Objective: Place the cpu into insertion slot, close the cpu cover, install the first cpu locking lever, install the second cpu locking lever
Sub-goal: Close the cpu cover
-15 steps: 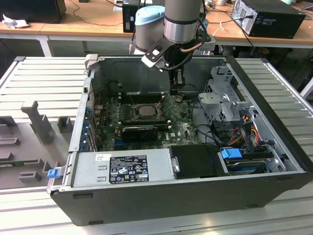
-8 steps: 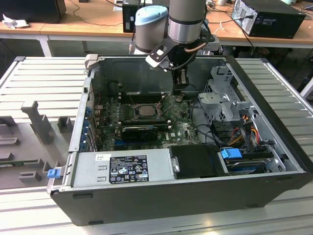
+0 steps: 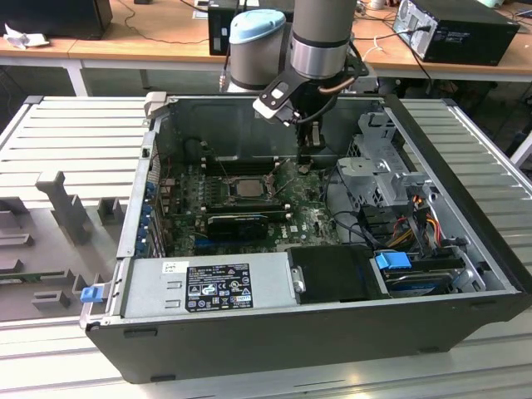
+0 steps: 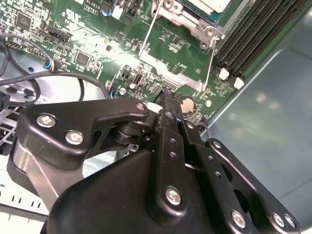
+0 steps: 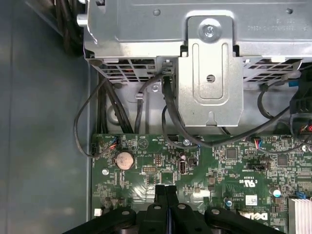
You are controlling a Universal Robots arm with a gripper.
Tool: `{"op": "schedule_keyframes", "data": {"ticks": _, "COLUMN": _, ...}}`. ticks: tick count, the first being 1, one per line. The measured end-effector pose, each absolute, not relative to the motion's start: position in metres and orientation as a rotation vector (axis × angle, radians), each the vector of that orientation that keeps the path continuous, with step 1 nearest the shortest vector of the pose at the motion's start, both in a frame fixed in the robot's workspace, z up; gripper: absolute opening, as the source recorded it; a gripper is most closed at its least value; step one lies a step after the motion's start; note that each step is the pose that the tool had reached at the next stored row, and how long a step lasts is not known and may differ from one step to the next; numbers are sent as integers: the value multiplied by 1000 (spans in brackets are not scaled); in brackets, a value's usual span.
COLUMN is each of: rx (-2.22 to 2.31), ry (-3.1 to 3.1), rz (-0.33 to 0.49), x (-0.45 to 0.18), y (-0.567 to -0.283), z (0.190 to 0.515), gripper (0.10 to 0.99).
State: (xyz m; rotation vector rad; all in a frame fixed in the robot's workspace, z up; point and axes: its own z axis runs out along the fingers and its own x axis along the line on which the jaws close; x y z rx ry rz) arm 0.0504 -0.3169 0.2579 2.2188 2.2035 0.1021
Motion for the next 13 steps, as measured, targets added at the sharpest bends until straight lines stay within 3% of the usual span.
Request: {"op": "schedule_keyframes", "data": {"ticks": 13, "rx": 2222, "ry": 2209, "rz": 101, "x": 43, "y": -324, "z": 250, "gripper": 106}}
